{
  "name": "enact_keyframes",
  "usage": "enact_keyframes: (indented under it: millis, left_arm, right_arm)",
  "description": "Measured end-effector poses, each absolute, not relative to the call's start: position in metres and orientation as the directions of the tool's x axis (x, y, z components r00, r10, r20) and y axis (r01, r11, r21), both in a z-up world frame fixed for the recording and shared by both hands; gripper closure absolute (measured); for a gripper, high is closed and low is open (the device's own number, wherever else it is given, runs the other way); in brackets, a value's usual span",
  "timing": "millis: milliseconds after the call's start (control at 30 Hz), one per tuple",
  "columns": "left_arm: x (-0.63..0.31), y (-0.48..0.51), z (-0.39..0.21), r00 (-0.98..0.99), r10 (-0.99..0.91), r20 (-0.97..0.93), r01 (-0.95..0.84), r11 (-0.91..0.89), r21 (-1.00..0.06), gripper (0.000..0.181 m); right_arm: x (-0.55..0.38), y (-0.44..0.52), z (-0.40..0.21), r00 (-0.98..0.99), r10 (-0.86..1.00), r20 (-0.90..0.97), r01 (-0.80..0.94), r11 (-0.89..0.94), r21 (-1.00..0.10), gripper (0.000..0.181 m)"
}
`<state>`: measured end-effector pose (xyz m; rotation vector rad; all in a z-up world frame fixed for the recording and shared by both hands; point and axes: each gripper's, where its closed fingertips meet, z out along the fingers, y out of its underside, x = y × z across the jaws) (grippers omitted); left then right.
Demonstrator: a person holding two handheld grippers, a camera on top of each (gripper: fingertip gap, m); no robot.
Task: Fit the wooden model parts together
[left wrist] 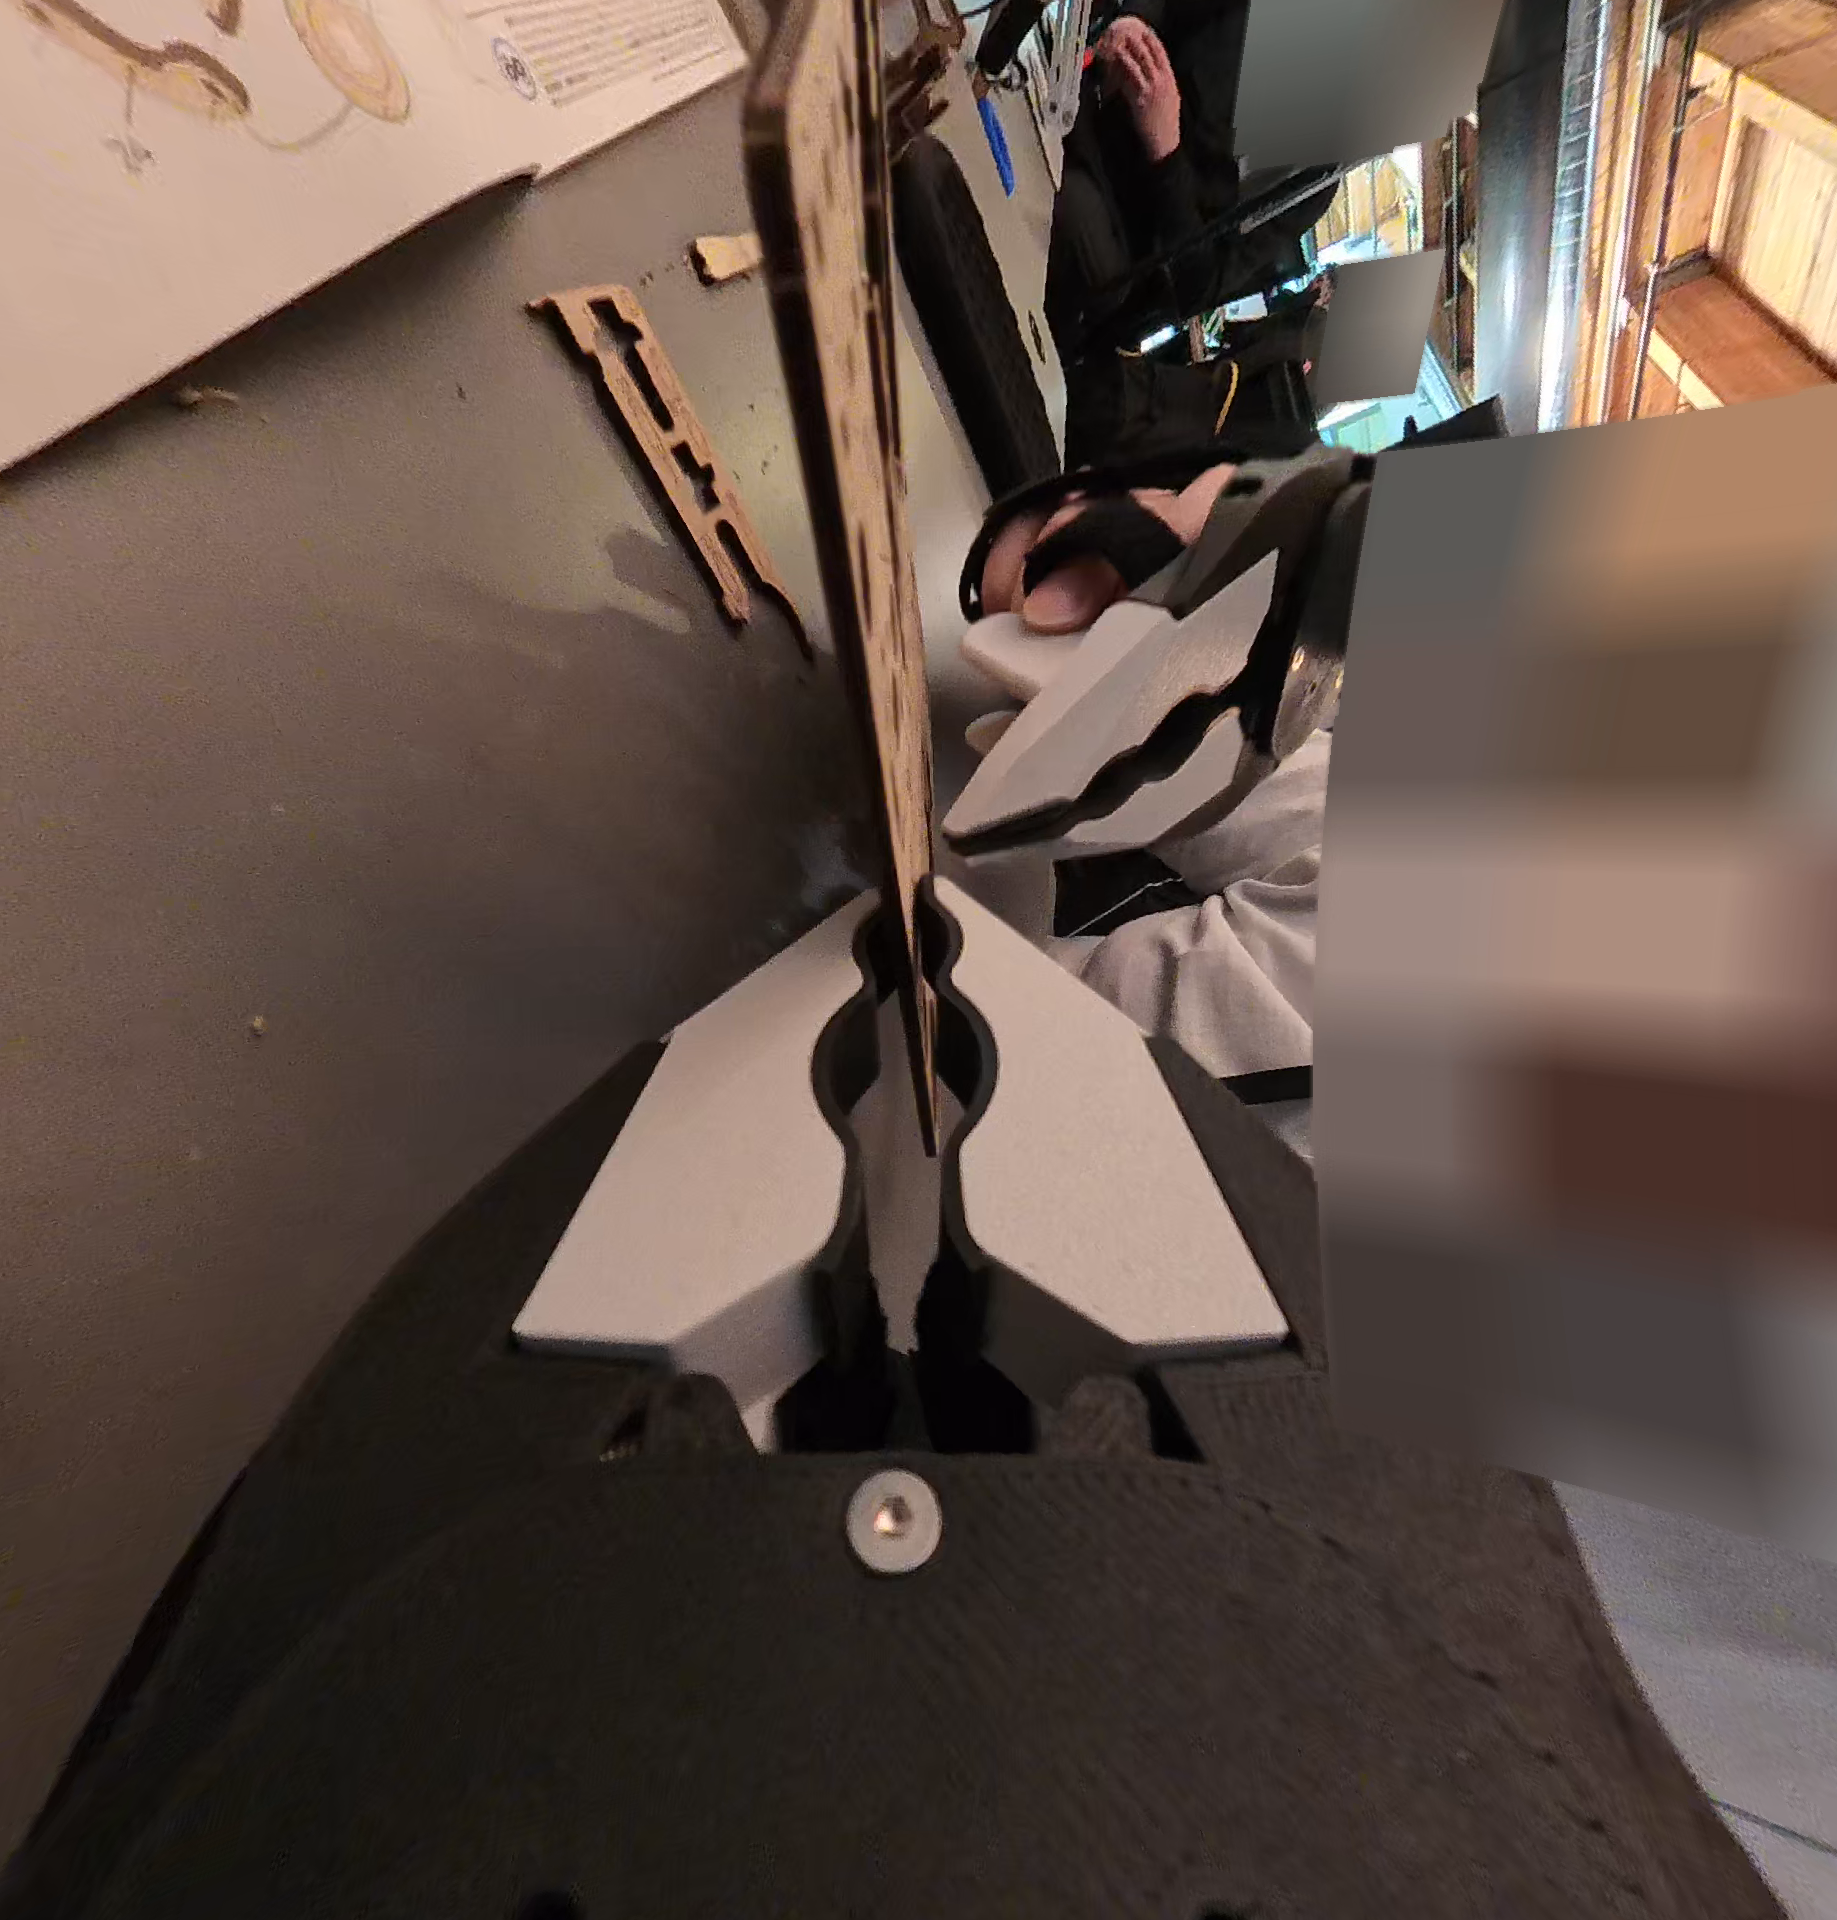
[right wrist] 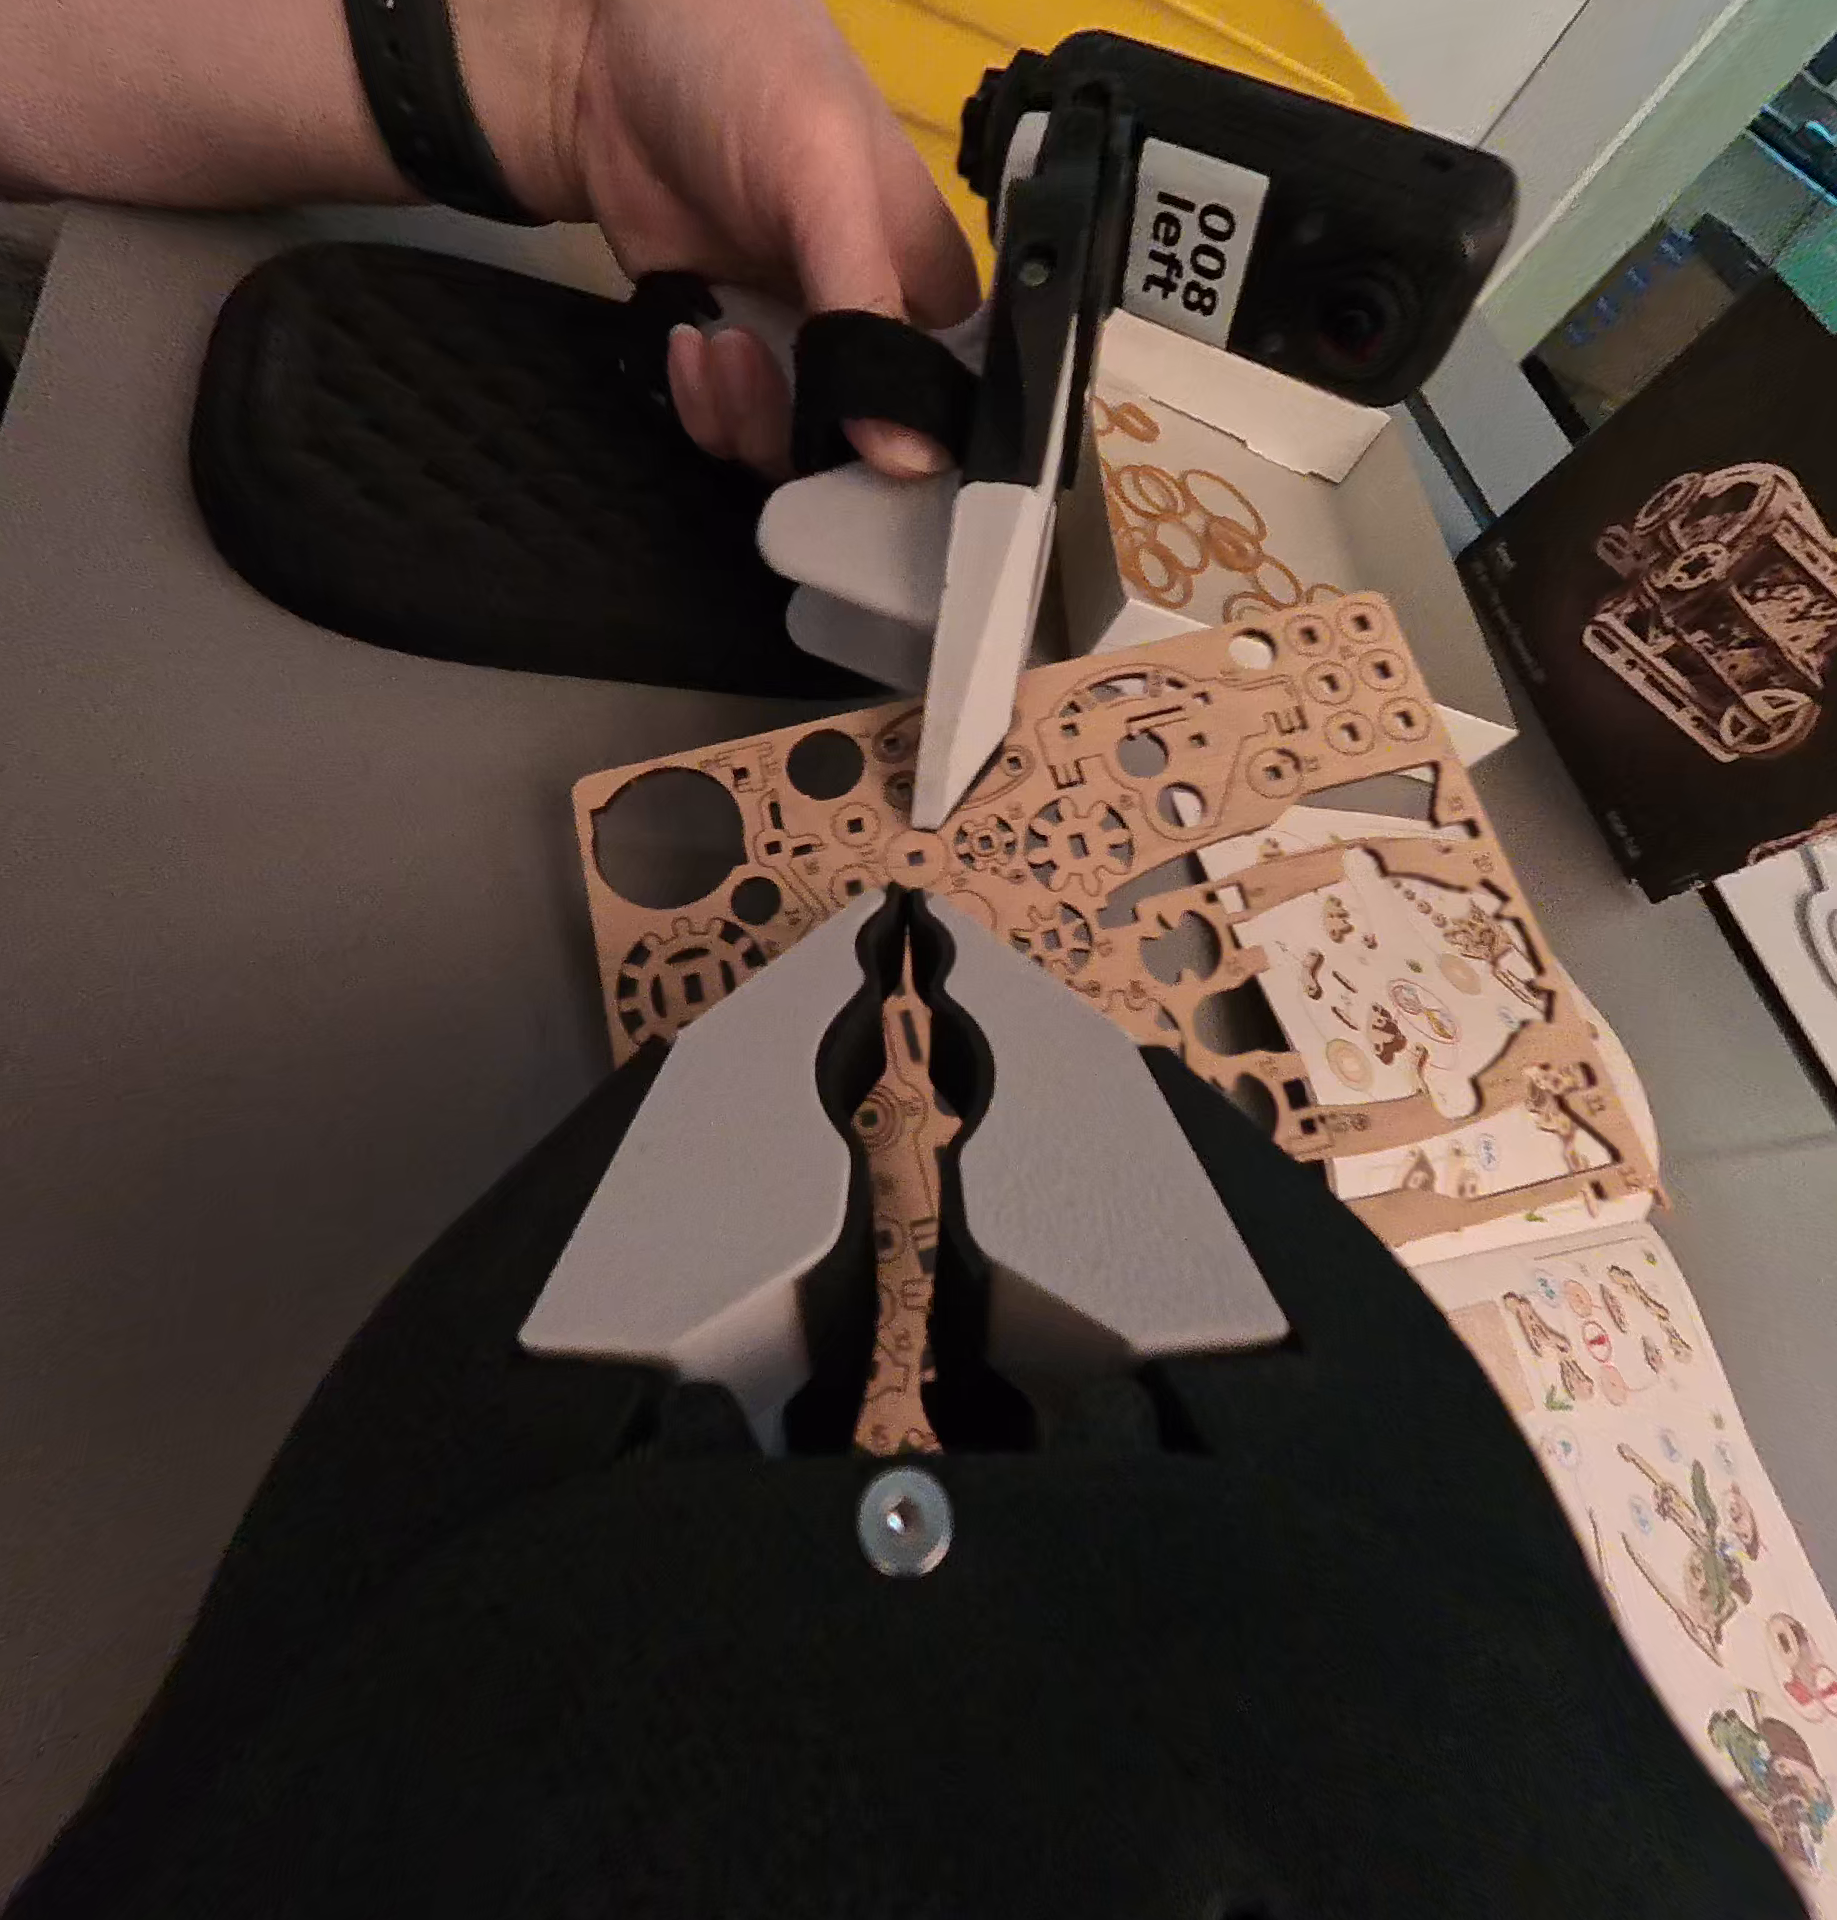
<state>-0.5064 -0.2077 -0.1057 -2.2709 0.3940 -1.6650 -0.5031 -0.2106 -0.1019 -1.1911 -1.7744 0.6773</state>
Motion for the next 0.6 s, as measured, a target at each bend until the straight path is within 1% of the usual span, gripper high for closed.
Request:
enact_keyframes:
  millis: [67,133,200,233,333,367,400,433,500,600]
  left_arm:
    - [-0.505,-0.211,-0.106,0.293,-0.394,0.871,-0.065,-0.917,-0.393,0.181]
    - [-0.504,-0.212,-0.107,0.303,-0.409,0.861,-0.076,-0.911,-0.406,0.181]
    - [-0.504,-0.212,-0.107,0.306,-0.419,0.855,-0.082,-0.906,-0.415,0.180]
    - [-0.504,-0.212,-0.107,0.306,-0.421,0.854,-0.084,-0.905,-0.417,0.180]
    - [-0.504,-0.213,-0.107,0.306,-0.427,0.851,-0.089,-0.903,-0.421,0.180]
    - [-0.504,-0.213,-0.107,0.306,-0.428,0.850,-0.090,-0.902,-0.422,0.180]
    - [-0.504,-0.213,-0.107,0.309,-0.429,0.849,-0.090,-0.901,-0.424,0.180]
    - [-0.504,-0.213,-0.107,0.311,-0.430,0.848,-0.091,-0.901,-0.424,0.180]
    - [-0.503,-0.213,-0.107,0.313,-0.436,0.844,-0.095,-0.898,-0.429,0.180]
    - [-0.501,-0.214,-0.107,0.320,-0.455,0.831,-0.107,-0.889,-0.446,0.180]
  right_arm:
    - [-0.500,-0.206,-0.099,-0.151,0.915,0.373,0.454,0.399,-0.796,0.181]
    - [-0.494,-0.193,-0.089,-0.098,0.902,0.421,0.450,0.418,-0.790,0.181]
    - [-0.486,-0.176,-0.071,-0.017,0.904,0.427,0.422,0.394,-0.817,0.181]
    - [-0.481,-0.167,-0.062,0.028,0.918,0.395,0.399,0.352,-0.846,0.176]
    - [-0.469,-0.142,-0.057,0.101,0.974,0.202,0.384,0.149,-0.911,0.149]
    - [-0.466,-0.138,-0.058,0.102,0.984,0.147,0.388,0.097,-0.916,0.143]
    - [-0.465,-0.137,-0.056,0.089,0.989,0.118,0.379,0.076,-0.922,0.141]
    - [-0.465,-0.141,-0.052,0.059,0.991,0.117,0.358,0.088,-0.929,0.142]
    - [-0.468,-0.156,-0.046,-0.011,0.985,0.170,0.325,0.164,-0.931,0.146]
    - [-0.476,-0.160,-0.056,-0.004,0.963,0.268,0.383,0.249,-0.890,0.147]
